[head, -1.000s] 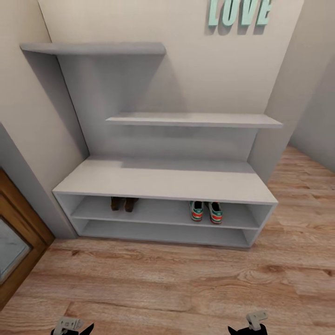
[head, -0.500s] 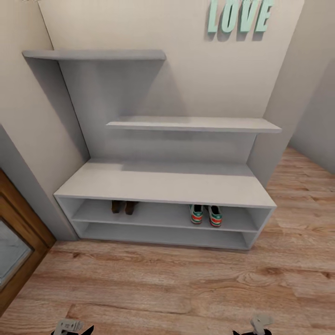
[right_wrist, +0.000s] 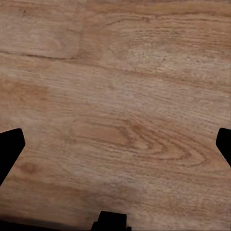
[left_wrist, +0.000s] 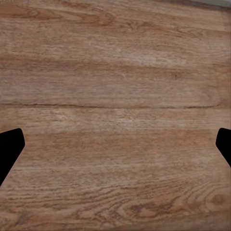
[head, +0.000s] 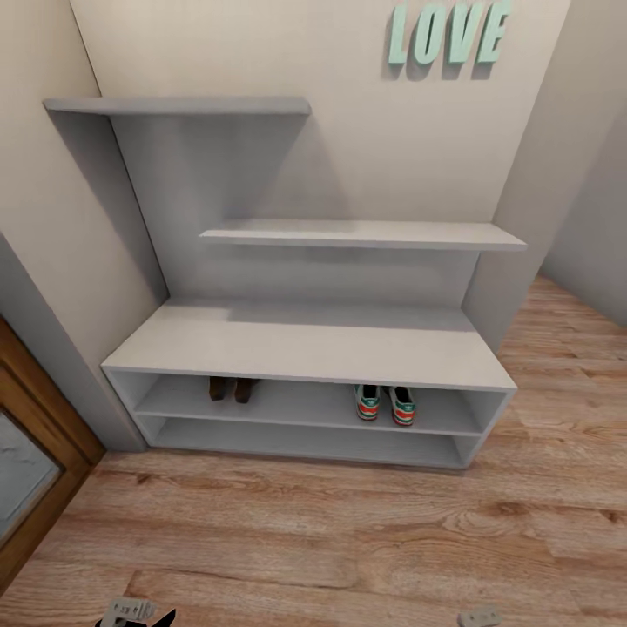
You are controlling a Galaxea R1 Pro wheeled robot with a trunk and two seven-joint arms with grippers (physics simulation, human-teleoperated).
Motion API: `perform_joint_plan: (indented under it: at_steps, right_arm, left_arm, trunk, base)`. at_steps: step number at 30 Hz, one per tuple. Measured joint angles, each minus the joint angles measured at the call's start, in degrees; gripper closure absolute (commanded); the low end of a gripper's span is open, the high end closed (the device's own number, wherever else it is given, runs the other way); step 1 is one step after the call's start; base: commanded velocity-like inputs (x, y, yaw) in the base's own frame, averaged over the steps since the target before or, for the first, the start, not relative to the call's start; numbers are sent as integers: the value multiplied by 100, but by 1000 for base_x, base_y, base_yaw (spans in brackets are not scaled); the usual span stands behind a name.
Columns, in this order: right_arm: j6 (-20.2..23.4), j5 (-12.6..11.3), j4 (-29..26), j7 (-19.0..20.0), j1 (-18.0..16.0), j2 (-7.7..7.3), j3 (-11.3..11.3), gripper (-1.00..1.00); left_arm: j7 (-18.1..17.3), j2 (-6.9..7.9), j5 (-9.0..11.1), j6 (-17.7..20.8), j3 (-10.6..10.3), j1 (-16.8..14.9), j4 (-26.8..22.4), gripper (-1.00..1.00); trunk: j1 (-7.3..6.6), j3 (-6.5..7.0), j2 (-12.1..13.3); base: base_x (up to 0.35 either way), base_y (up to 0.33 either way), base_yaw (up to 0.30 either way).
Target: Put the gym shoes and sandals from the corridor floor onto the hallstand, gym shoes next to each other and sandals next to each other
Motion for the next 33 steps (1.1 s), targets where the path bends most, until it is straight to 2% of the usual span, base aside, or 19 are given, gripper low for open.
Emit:
perform_joint_plan:
  at_steps: [3,7,33]
  right_arm:
    - [-1,1,1,-1,1,157,2,-100]
    - [-1,0,1,-1,2,282,0,-100]
    - [0,-1,1,-1,2,330,-2,-100]
  left_arm:
    - [0,0,0,0,3,0,0,-100]
    - [0,0,0,0,2,0,0,-100]
    - [0,8,14,-8,-2,0,-7,-100]
  trunk:
    - [0,0,0]
    - [0,0,0]
    - [0,0,0]
  base:
    - [0,0,0]
    - [0,0,0]
    - [0,0,0]
